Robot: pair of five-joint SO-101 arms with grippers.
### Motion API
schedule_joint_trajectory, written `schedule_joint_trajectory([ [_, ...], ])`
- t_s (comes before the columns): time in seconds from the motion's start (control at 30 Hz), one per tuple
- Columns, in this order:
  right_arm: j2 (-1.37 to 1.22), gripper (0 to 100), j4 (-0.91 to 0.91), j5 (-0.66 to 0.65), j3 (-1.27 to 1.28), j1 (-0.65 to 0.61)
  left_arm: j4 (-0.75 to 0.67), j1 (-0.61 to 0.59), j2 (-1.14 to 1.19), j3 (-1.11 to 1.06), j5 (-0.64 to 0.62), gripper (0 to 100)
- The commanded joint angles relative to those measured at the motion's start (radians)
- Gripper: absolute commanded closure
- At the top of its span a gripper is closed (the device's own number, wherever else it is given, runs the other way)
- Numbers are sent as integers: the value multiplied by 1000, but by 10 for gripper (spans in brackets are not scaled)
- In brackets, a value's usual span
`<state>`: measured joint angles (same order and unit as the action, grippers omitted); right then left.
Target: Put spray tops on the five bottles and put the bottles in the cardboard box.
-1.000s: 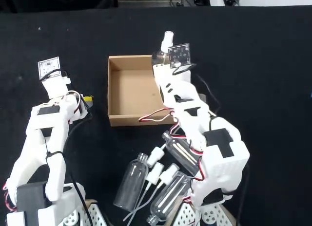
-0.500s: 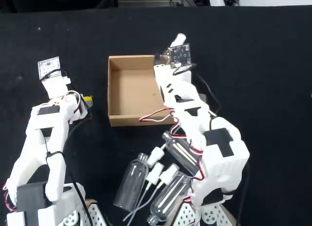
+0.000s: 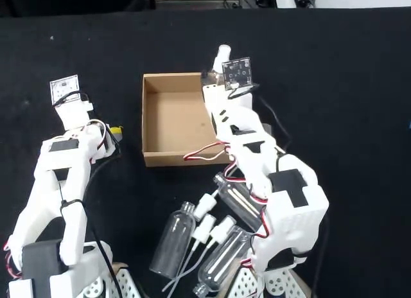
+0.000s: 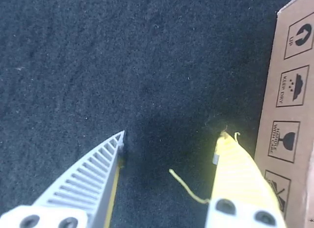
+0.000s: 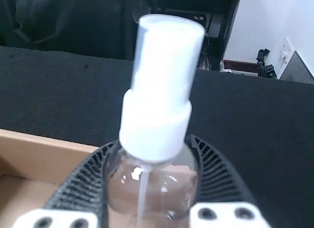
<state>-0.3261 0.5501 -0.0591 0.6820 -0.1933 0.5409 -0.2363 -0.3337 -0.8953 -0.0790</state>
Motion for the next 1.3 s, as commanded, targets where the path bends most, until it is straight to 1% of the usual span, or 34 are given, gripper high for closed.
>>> schedule_joint_trajectory([
  [0.0,48,903,21,-11,-25,-12,-20,-12,-34,24,3,730],
  [0.07,47,903,21,-21,-25,-12,-20,-12,-34,24,3,730],
  [0.2,47,902,21,-87,-25,-12,-20,-12,-34,22,3,730],
  [0.47,47,899,21,-92,-24,-14,-20,-12,-34,22,3,730],
  [0.6,47,820,12,-86,-22,-14,-20,-12,-34,21,3,730],
  [0.67,47,785,-25,-86,-27,-14,-20,-12,-34,21,3,730],
  [0.73,47,766,-37,-86,-28,-14,-20,-12,-34,21,3,730],
  [1.27,56,766,-41,-86,-25,-23,-20,-13,-34,21,3,730],
])
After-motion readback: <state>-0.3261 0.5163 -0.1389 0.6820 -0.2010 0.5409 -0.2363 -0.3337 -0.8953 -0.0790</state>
